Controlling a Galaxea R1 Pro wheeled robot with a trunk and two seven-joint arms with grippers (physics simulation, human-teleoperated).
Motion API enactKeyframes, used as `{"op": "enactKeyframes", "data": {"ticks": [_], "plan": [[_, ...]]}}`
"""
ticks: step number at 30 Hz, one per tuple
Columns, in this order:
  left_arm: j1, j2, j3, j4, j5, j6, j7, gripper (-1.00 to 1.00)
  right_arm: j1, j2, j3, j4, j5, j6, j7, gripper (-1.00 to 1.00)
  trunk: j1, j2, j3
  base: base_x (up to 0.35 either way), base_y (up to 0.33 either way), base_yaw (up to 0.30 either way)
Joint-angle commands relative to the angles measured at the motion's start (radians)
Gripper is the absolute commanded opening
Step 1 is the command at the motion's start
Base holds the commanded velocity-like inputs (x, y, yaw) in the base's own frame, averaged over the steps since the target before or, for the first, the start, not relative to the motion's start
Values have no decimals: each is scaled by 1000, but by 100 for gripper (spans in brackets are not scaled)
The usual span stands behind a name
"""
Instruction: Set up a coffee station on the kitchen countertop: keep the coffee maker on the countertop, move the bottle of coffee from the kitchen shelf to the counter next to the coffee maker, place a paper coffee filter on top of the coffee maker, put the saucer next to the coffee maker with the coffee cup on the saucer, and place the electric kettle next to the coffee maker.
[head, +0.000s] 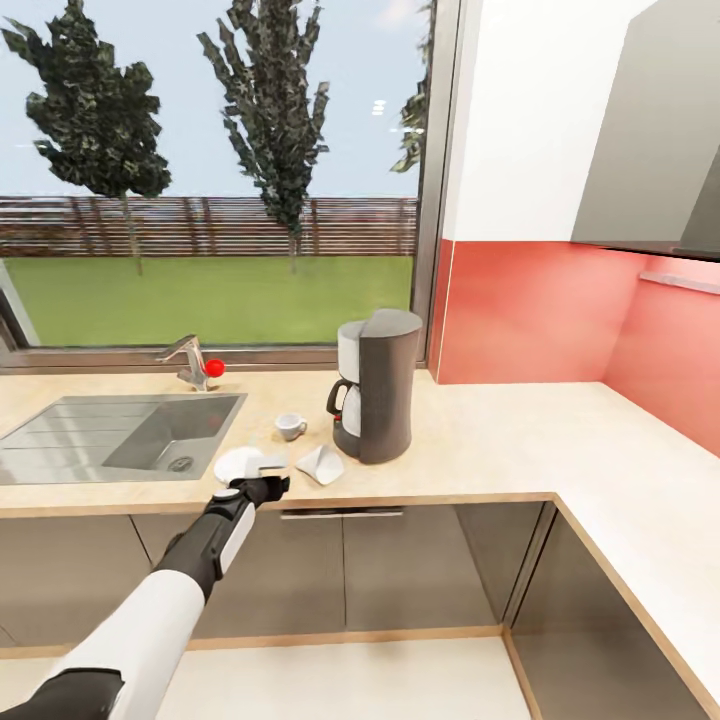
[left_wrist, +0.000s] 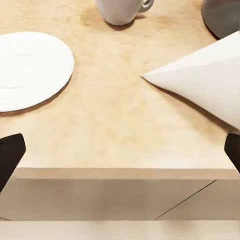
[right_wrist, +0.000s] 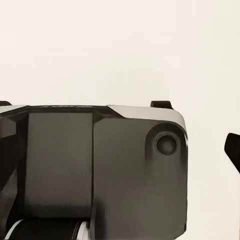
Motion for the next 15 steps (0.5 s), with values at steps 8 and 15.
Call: {"op": "enactKeyframes", "data": {"ticks": [8, 15], "plan": [[27, 0, 0, -11, 4, 6, 5, 100, 0, -1, 2, -1, 2, -6, -4, 100, 1, -2, 0, 0, 0, -169], [27, 0, 0, -11, 4, 3, 5, 100, 0, -1, 2, 0, 2, -7, -4, 100, 1, -2, 2, 0, 0, -249]]}}
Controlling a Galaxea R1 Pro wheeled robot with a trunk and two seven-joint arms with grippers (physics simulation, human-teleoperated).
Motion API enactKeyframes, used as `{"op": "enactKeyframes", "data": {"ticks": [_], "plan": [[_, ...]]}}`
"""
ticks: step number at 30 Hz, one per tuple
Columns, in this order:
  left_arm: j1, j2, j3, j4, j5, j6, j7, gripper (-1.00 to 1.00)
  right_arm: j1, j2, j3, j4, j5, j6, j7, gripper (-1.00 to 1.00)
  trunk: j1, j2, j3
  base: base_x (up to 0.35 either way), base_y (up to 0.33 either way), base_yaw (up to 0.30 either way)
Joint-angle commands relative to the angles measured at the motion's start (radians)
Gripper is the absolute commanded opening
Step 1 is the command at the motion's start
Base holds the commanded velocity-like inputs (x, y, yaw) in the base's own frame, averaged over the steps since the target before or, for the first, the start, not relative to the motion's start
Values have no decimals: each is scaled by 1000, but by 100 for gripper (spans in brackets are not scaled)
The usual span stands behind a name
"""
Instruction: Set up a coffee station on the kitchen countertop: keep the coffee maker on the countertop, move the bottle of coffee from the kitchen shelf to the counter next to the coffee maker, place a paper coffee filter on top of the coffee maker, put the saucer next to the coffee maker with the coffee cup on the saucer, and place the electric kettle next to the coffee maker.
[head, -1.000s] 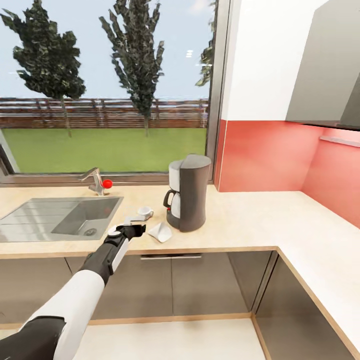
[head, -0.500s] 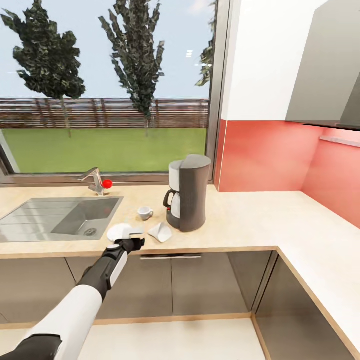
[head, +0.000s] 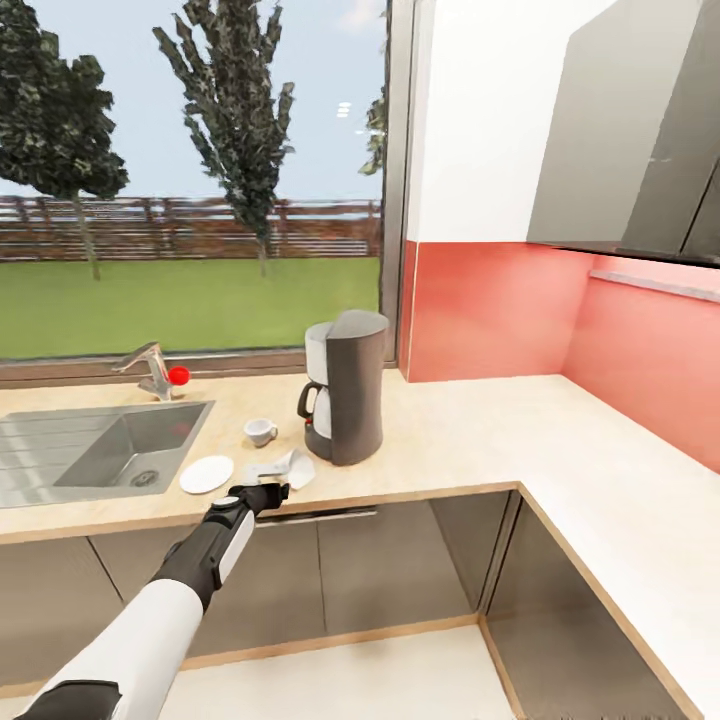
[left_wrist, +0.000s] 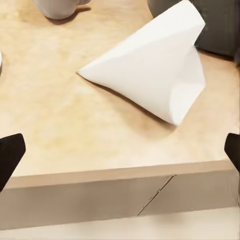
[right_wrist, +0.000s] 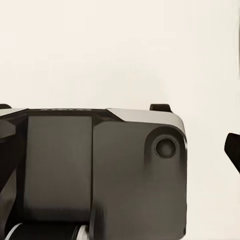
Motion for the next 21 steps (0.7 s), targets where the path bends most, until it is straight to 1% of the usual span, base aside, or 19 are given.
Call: {"op": "enactKeyframes", "data": {"ticks": [1, 3, 6, 18, 21], "plan": [[0, 0, -1, -2, 5, 5, 5, 100, -1, 0, 1, -2, 2, 4, -4, 100, 1, -2, -2, 0, 0, -253], [0, 0, -2, -2, 5, 5, 5, 100, -1, 0, 1, -2, 2, 4, -4, 100, 1, -2, -1, 0, 0, -244], [0, 0, -1, -2, 5, 4, 5, 100, -1, 0, 1, -2, 1, 4, -4, 100, 1, -2, -1, 0, 0, -126], [0, 0, -2, -2, 5, -1, 6, 100, -1, 0, 1, -2, 2, 4, -4, 100, 1, -2, 0, 0, 0, -17], [0, 0, -2, -2, 4, -1, 7, 100, -1, 0, 1, -2, 2, 4, -4, 100, 1, -2, 0, 0, 0, -131]]}}
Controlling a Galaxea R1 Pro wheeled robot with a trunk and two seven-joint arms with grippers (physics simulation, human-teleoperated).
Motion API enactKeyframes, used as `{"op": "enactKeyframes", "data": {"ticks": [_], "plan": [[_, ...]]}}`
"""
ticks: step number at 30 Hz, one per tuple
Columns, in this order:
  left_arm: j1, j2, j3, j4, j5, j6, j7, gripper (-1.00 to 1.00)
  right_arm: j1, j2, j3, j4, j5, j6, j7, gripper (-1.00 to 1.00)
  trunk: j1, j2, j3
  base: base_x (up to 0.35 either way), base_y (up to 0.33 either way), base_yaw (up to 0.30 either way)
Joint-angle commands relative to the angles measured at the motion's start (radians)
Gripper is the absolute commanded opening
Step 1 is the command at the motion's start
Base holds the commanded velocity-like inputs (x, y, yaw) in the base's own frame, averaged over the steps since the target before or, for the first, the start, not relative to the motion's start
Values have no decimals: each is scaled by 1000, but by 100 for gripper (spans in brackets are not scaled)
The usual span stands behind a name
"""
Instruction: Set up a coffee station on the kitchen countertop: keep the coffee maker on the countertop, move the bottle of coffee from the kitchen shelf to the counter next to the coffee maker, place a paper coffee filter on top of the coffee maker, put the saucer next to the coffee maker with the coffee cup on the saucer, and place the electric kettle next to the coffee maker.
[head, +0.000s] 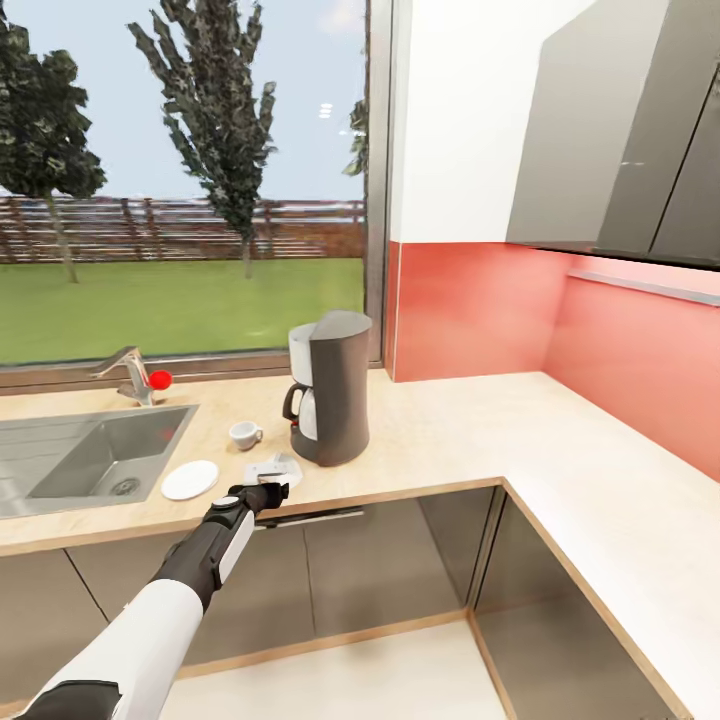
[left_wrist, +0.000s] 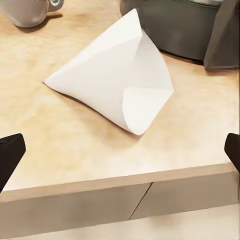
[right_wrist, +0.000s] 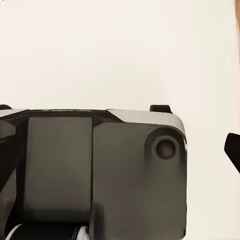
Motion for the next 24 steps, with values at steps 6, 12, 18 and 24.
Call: {"op": "enactKeyframes", "data": {"ticks": [6, 12, 18, 24], "plan": [[0, 0, 0, -2, 5, 6, 6, 100, -1, 0, 1, -1, 1, 4, -4, 100, 1, -2, -2, 0, 0, -188], [0, 0, 0, -2, 3, 6, 7, 100, -1, -2, 1, -3, 1, 3, -4, 100, 1, -2, -2, 47, 0, -30], [0, 0, -1, -1, -2, 6, 9, 100, -1, -5, 1, 0, 1, -25, -4, 100, 1, -2, -2, 184, 0, -3], [0, 0, 0, -1, -3, 6, 9, 100, -1, -6, 2, 2, 1, -36, -4, 100, 1, -2, -2, 23, 0, 0]]}}
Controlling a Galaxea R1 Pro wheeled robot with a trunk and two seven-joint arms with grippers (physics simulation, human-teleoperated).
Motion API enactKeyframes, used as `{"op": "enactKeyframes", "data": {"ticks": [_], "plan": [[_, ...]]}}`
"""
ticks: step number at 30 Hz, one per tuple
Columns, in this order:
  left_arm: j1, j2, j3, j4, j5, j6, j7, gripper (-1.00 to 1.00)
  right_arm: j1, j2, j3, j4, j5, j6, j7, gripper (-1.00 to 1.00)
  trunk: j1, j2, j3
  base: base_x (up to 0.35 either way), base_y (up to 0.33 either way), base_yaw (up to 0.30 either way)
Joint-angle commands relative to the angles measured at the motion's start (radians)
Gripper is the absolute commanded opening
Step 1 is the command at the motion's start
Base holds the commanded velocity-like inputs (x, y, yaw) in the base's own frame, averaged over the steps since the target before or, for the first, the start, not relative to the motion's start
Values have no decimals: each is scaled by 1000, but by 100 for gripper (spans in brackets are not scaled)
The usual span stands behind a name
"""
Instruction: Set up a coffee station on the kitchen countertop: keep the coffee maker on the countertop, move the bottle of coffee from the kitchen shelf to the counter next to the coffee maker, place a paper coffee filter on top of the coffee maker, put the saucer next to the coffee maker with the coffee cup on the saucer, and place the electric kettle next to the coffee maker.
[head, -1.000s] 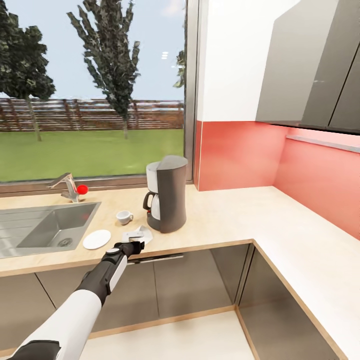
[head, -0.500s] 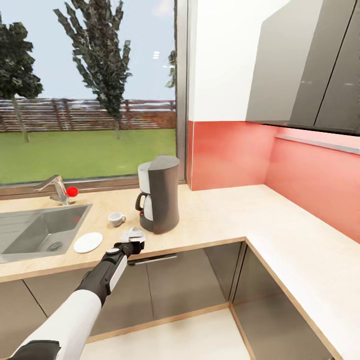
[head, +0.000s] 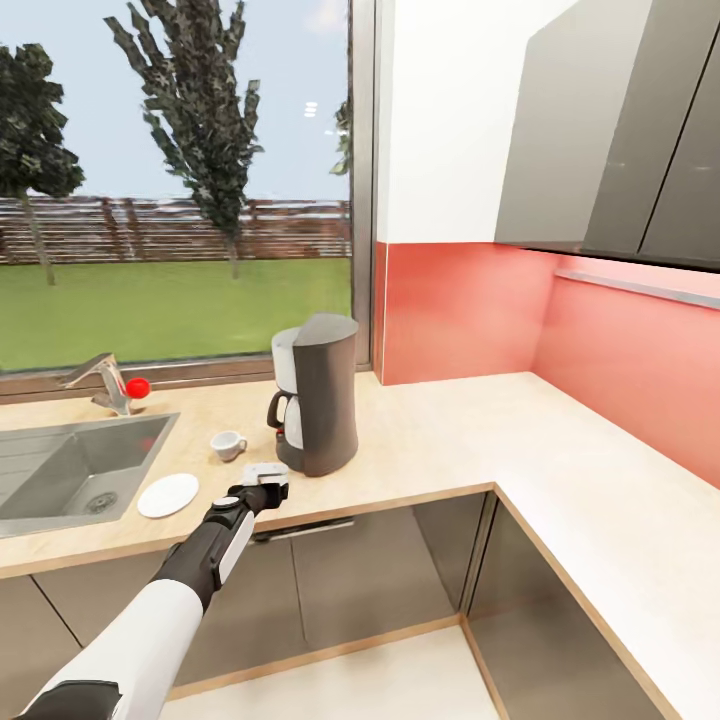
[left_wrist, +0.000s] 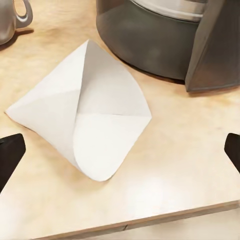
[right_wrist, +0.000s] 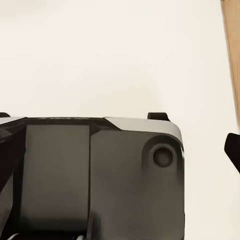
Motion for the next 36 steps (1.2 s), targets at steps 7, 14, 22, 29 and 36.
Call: {"op": "enactKeyframes", "data": {"ticks": [7, 14, 22, 29, 36], "plan": [[0, 1, -1, -2, 3, 4, 6, 100, -1, 0, 1, 1, 1, -1, -4, 100, 1, -2, -2, 93, 0, 0], [0, 12, 0, 0, 3, 5, 8, 100, -1, 0, 1, 3, 1, -1, -4, 100, 1, -2, -2, 17, 0, 0], [0, 41, 1, 0, 8, 7, 9, 100, -1, 0, 3, 3, 1, -1, -4, 100, 1, -2, -2, 0, 0, 0], [0, 43, 1, 0, 8, 7, 9, 100, -1, 0, 3, 3, 1, -1, -4, 100, 1, -2, -2, 32, 0, 0], [0, 43, 1, 1, 8, 7, 9, 100, -1, 0, 3, 3, 1, -1, -4, 100, 1, -2, -2, 113, 0, 0]]}}
